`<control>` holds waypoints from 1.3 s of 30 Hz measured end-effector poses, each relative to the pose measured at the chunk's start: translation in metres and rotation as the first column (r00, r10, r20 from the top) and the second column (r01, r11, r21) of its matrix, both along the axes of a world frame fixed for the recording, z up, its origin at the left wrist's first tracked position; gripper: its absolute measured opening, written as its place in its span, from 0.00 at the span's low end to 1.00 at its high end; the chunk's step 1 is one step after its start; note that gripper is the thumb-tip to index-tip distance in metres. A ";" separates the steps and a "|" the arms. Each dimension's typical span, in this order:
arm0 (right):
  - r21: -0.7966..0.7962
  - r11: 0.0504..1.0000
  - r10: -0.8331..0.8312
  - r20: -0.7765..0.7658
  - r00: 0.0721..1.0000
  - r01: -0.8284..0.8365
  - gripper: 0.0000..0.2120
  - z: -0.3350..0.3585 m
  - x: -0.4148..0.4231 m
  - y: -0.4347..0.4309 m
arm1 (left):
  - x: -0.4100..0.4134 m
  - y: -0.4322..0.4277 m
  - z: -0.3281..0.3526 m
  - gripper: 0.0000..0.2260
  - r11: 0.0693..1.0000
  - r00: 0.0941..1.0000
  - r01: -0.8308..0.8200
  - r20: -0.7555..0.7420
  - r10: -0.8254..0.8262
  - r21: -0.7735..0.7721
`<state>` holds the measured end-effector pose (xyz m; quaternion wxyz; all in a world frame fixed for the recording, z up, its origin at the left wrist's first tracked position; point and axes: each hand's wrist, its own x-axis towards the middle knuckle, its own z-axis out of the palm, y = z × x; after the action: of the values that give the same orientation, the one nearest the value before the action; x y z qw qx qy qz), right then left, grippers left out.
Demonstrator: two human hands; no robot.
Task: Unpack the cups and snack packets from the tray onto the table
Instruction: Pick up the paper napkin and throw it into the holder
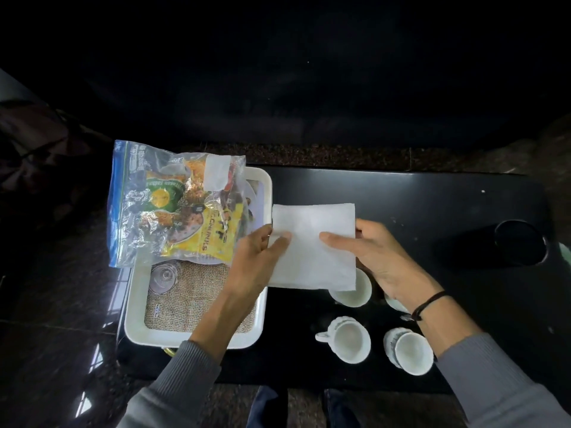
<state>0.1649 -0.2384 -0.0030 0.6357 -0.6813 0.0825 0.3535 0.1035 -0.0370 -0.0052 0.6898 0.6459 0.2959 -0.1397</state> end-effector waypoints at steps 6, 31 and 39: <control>0.039 0.993 -0.113 0.020 0.993 0.112 0.13 0.003 -0.011 -0.039 | 0.005 -0.035 -0.003 0.05 0.994 0.996 0.084 0.016 -0.086 0.064; -0.580 0.619 -0.289 0.459 0.840 0.529 0.11 0.058 0.002 -0.273 | 0.069 -0.250 0.018 0.08 0.965 0.967 0.255 -0.039 -0.252 0.063; -0.759 0.527 -0.022 0.437 0.899 0.382 0.14 0.048 0.022 -0.300 | 0.071 -0.284 0.009 0.08 0.961 0.961 0.272 -0.064 -0.269 0.045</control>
<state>0.1873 -0.5382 0.0447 0.2781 -0.9385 0.1966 0.0571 0.1748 -0.3212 0.0033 0.6379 0.6942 0.2283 -0.2430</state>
